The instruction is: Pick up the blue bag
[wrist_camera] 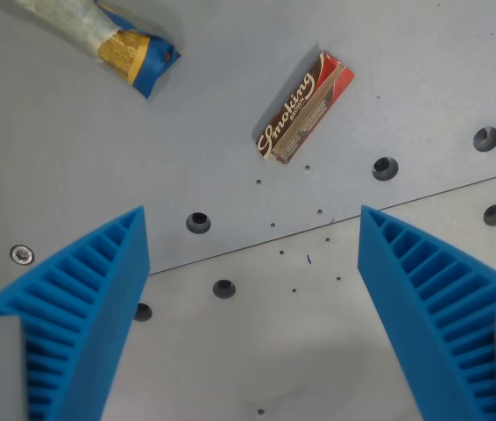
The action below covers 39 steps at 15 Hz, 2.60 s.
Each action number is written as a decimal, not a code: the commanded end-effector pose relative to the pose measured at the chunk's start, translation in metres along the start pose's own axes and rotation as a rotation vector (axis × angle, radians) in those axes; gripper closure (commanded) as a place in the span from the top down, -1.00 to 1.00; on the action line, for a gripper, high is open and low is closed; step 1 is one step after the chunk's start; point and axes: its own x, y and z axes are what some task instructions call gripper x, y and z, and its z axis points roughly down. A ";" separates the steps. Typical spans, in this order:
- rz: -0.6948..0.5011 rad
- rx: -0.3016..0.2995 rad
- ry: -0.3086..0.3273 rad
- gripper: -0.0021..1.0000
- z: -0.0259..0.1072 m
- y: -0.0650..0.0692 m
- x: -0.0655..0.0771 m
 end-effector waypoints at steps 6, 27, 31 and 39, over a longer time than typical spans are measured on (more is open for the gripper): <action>-0.049 0.002 0.010 1.00 0.000 0.000 0.002; -0.634 -0.003 0.070 1.00 0.092 -0.027 0.073; -0.586 -0.001 0.074 1.00 0.112 -0.026 0.081; -0.510 -0.004 0.071 1.00 0.137 -0.023 0.084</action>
